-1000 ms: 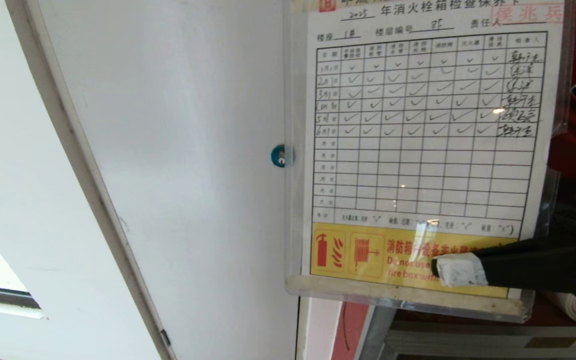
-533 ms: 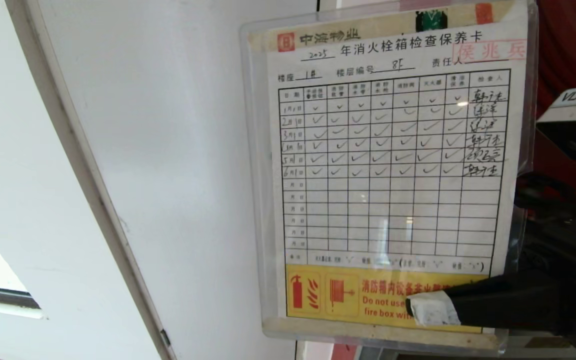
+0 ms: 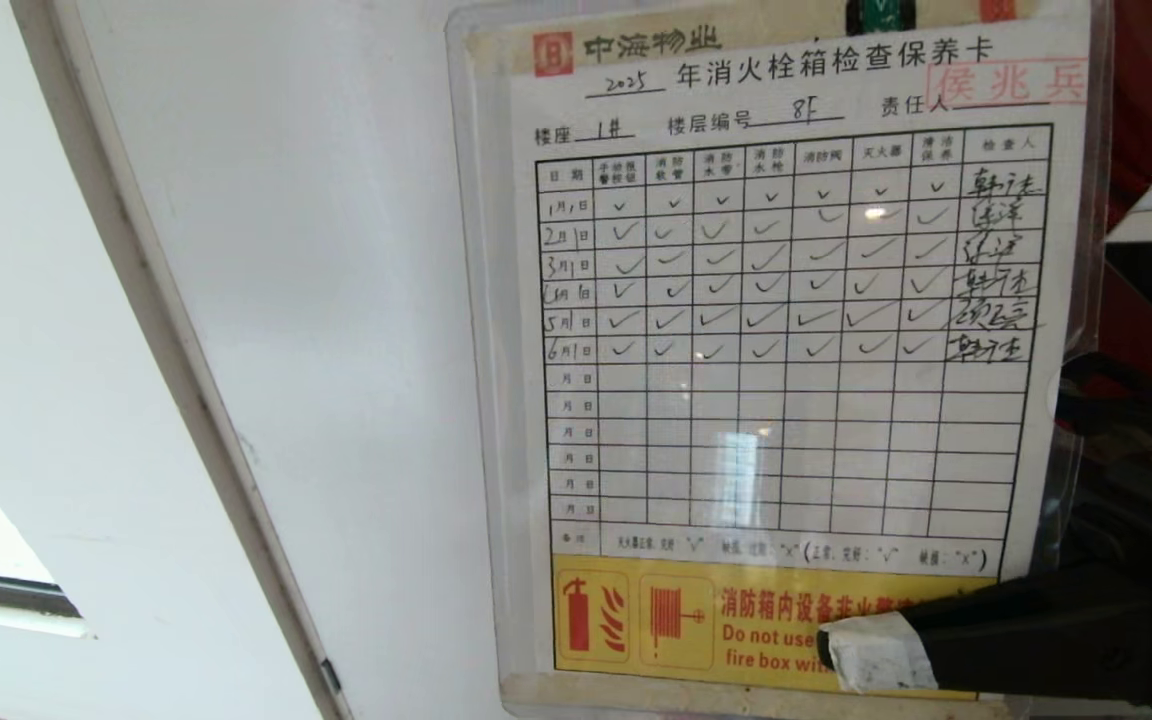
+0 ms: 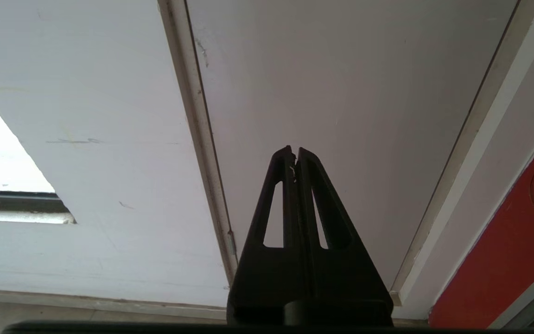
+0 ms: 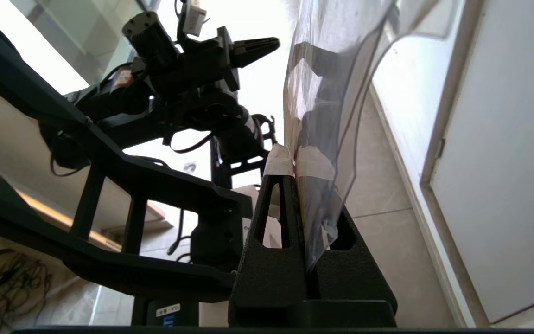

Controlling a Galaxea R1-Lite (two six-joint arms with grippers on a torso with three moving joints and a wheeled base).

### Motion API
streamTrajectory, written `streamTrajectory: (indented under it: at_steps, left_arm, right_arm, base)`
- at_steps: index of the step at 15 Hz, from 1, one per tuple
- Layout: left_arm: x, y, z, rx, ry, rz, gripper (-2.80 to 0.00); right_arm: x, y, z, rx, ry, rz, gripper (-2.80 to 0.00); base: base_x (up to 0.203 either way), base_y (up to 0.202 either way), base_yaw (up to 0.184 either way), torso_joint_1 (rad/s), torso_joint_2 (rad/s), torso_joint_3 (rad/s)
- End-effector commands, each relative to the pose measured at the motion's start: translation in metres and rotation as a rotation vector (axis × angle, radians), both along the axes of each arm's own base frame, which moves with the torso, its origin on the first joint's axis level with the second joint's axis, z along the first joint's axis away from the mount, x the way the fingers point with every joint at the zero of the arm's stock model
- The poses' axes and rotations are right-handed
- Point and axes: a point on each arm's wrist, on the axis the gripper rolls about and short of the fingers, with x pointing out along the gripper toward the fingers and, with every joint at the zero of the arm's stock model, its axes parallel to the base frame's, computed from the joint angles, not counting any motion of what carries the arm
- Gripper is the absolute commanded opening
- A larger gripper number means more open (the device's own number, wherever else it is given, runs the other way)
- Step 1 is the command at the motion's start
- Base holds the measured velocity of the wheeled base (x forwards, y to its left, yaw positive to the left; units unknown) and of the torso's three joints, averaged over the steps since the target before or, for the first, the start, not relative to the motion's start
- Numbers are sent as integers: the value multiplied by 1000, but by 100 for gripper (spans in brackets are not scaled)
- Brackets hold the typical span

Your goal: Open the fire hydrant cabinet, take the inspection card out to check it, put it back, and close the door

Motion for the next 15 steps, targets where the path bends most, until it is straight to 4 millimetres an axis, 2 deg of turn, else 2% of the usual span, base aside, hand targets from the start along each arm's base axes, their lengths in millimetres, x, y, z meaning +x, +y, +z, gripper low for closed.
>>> streamTrajectory:
  at_steps: [1,4,8,12,15]
  left_arm:
    - [1,0,-2,0,7,0,-280]
    - [1,0,-2,0,7,0,-280]
    - [1,0,-2,0,7,0,-280]
    - [1,0,-2,0,7,0,-280]
    - [1,0,-2,0,6,0,-280]
  right_arm:
    - [-5,-5,0,4,-9,-13,-280]
    - [-14,-16,-2,-17,-47,-161,-280]
    - [-26,-36,-4,-77,-170,-470,-280]
    - [-56,-66,-2,-176,-245,-554,-280]
    - [-68,-84,-2,-251,-304,-713,-280]
  base:
    - [0,0,0,0,0,0]
    - [0,0,0,0,0,0]
    - [0,0,0,0,0,0]
    - [0,0,0,0,0,0]
    - [0,0,0,0,0,0]
